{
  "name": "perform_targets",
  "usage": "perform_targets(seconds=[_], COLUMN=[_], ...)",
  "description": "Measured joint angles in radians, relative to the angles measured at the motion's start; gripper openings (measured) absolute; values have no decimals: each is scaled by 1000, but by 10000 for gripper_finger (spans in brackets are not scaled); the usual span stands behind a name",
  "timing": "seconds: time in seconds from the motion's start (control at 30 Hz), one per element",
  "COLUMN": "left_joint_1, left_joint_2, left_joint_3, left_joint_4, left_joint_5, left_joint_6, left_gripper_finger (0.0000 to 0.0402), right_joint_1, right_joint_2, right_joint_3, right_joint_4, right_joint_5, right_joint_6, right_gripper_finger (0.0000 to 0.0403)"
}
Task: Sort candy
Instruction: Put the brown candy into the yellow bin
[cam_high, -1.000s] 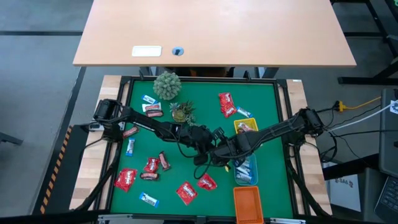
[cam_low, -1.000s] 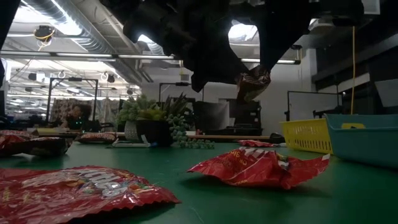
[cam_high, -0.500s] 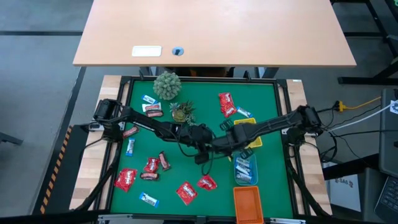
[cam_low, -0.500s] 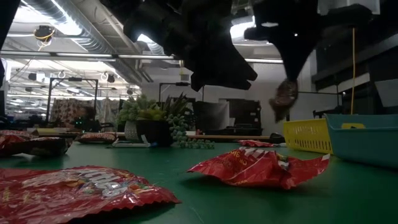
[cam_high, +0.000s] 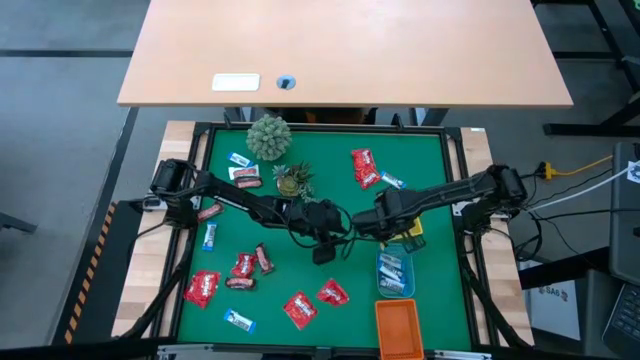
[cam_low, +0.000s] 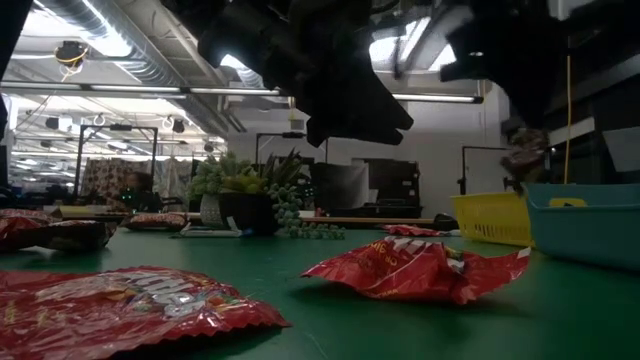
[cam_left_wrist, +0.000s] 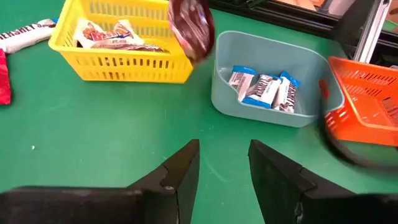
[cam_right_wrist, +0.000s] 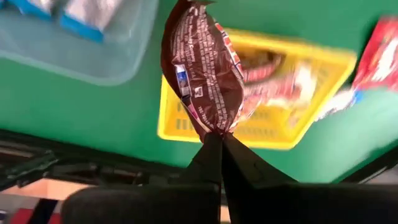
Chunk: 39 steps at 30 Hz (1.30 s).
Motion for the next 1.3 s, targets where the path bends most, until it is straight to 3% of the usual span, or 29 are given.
perform_targets(seconds=[0.3, 0.5, 0.63, 0.83, 1.3], left_joint_1=[3, 3, 4, 4, -20], left_joint_2=[-6, -30, -41, -92, -323], left_joint_3=[0, 1, 1, 1, 1], left_joint_4=[6, 6, 6, -32, -557], left_joint_5=[2, 0, -1, 0, 6], left_joint_6=[71, 71, 72, 73, 39], left_gripper_finger=[134, 134, 134, 134, 134], right_joint_1=[-1, -1, -4, -69, -171], right_joint_2=[-201, -268, -324, -361, -359], right_joint_3=[-237, -249, -249, -249, -249], right_joint_4=[120, 151, 161, 156, 160], right_joint_5=[31, 40, 109, 135, 129], right_joint_6=[93, 126, 181, 278, 273], right_gripper_finger=[1, 1, 1, 1, 1])
